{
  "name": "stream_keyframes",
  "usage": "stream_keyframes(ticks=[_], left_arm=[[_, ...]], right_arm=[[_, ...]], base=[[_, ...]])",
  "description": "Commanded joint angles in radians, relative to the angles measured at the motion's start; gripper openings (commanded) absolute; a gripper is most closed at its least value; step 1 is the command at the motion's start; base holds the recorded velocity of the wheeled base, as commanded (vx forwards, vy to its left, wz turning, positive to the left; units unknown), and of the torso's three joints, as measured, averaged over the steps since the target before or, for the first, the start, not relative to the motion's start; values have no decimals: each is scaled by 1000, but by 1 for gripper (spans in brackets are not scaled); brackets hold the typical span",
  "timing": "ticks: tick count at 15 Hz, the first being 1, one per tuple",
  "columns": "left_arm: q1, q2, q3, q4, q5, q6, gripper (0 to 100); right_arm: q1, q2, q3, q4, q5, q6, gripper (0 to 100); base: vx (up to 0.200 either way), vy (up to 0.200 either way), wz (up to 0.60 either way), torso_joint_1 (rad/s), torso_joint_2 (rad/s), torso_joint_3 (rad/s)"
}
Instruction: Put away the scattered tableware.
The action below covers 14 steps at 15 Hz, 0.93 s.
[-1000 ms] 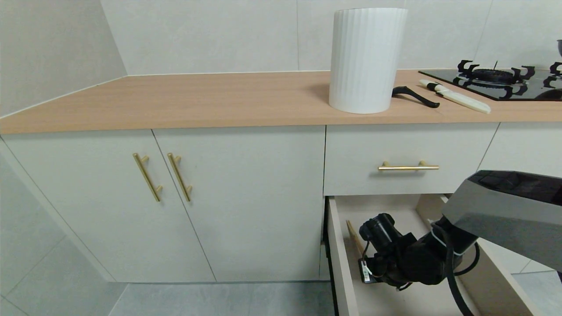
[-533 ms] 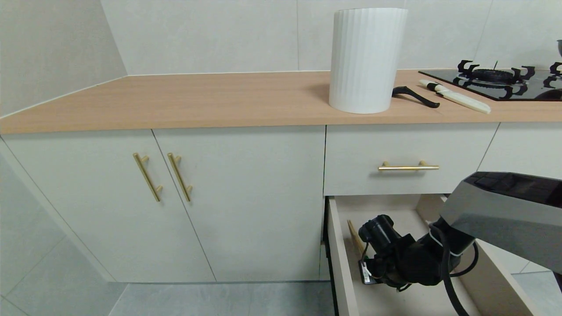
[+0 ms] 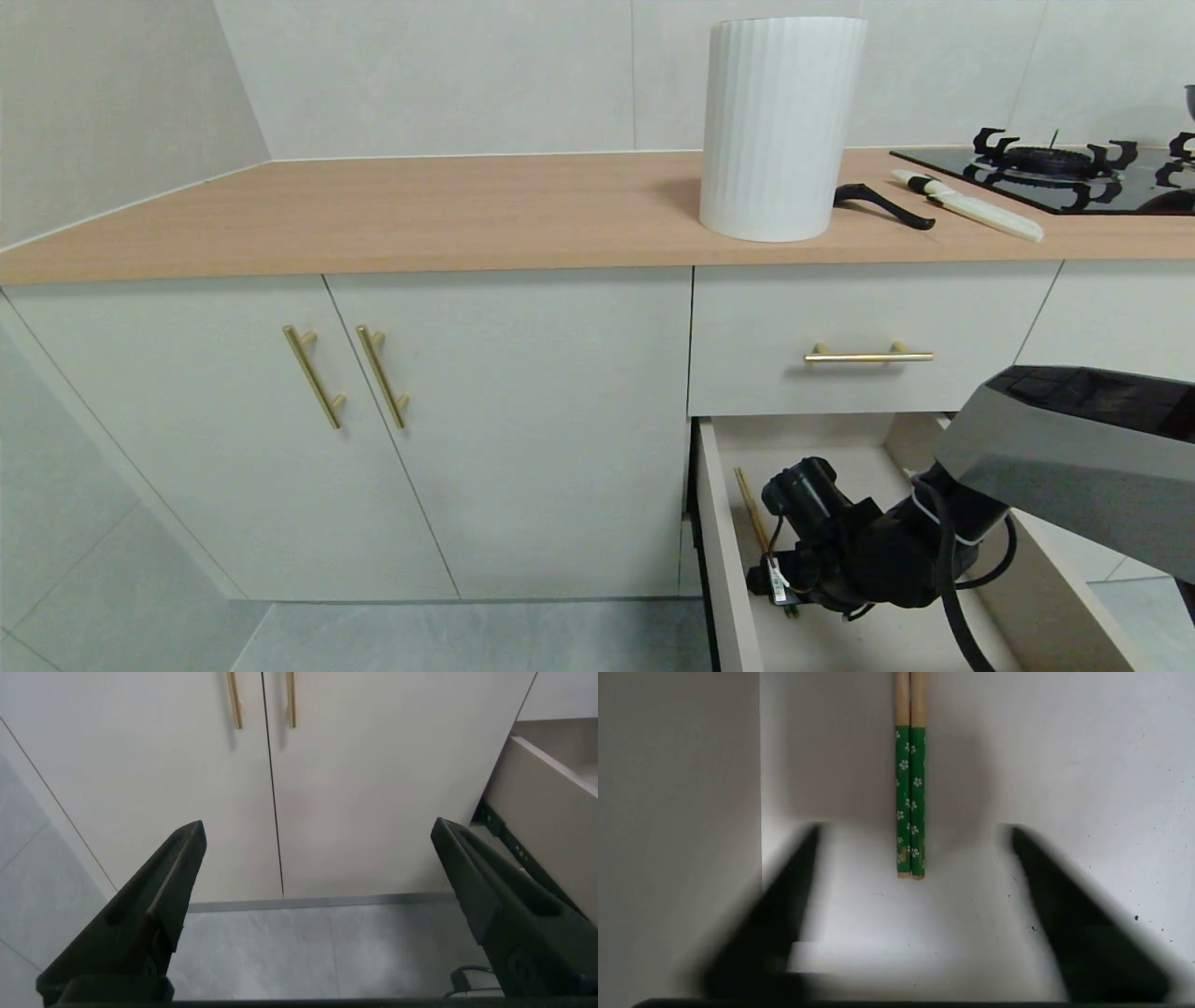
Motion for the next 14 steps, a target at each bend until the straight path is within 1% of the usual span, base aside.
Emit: stream_keyframes(ticks=[1, 2, 3, 4, 6, 7, 10, 14], left_arm=[[0, 0, 0, 0, 0, 0, 100], [0, 0, 0, 0, 0, 0, 100], [0, 0, 0, 0, 0, 0, 100], [0, 0, 0, 0, 0, 0, 100], [0, 0, 0, 0, 0, 0, 100], [0, 0, -1, 0, 0, 0, 100], [0, 0, 0, 0, 0, 0, 100], [0, 0, 0, 0, 0, 0, 100]], right_arm=[[-1, -9, 3, 0, -1, -1, 100], [-1, -12, 5, 0, -1, -1, 100], [-4, -78, 8, 11, -22, -5, 100], [-8, -121, 12, 12, -22, -6, 100], [-22, -277, 32, 78, -27, -23, 100], [-35, -344, 48, 90, -27, -40, 100], [-74, -512, 74, 89, -27, -109, 100], [-133, -647, 75, 87, -27, -166, 100]], base=[[0, 0, 0, 0, 0, 0], [0, 0, 0, 0, 0, 0], [0, 0, 0, 0, 0, 0], [0, 0, 0, 0, 0, 0], [0, 0, 0, 0, 0, 0], [0, 0, 0, 0, 0, 0], [0, 0, 0, 0, 0, 0], [0, 0, 0, 0, 0, 0]])
